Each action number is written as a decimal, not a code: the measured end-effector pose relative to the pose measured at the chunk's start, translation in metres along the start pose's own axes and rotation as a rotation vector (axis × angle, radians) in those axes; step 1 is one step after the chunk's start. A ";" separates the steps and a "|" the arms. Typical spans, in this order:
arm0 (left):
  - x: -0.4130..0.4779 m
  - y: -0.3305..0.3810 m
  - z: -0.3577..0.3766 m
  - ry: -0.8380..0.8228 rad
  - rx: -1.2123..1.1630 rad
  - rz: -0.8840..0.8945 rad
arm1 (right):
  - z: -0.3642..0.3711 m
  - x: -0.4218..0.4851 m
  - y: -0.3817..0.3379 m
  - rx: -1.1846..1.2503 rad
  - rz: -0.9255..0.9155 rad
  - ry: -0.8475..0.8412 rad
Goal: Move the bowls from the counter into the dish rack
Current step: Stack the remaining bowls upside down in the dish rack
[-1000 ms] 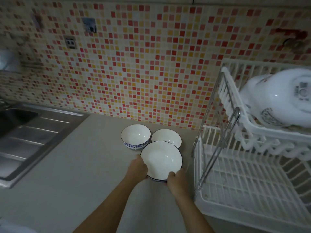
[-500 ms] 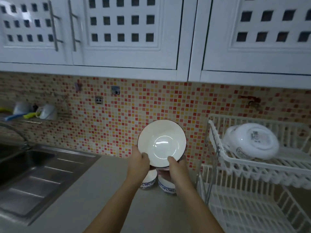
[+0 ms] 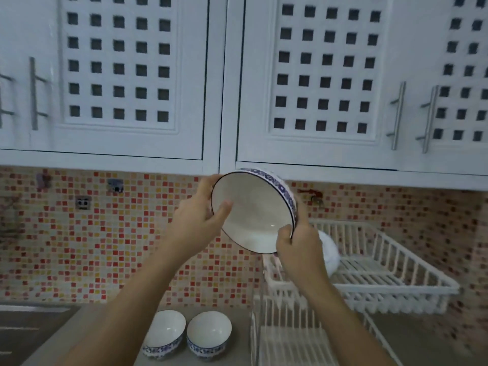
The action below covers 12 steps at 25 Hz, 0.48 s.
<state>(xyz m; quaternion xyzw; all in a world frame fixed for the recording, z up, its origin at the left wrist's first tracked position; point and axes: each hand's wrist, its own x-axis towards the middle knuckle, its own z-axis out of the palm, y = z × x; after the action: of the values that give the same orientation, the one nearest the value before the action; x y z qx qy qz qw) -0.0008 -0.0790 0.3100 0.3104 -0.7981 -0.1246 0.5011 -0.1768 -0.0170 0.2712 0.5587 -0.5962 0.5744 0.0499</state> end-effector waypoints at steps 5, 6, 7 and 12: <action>0.033 0.027 0.049 -0.158 -0.478 -0.056 | -0.068 0.030 0.043 -0.188 -0.308 0.113; 0.044 0.036 0.063 -0.177 -0.506 -0.069 | -0.087 0.040 0.054 -0.249 -0.385 0.124; 0.053 0.044 0.078 -0.215 -0.487 -0.045 | -0.107 0.050 0.065 -0.330 -0.462 0.133; 0.081 0.097 0.137 -0.603 -0.356 0.104 | -0.183 0.091 0.119 -0.624 -0.767 0.115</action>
<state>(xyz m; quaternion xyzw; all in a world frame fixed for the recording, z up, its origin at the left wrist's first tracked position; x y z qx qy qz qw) -0.1817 -0.0691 0.3541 0.1262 -0.8908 -0.3221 0.2947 -0.4031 0.0296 0.3219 0.6635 -0.4876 0.3389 0.4551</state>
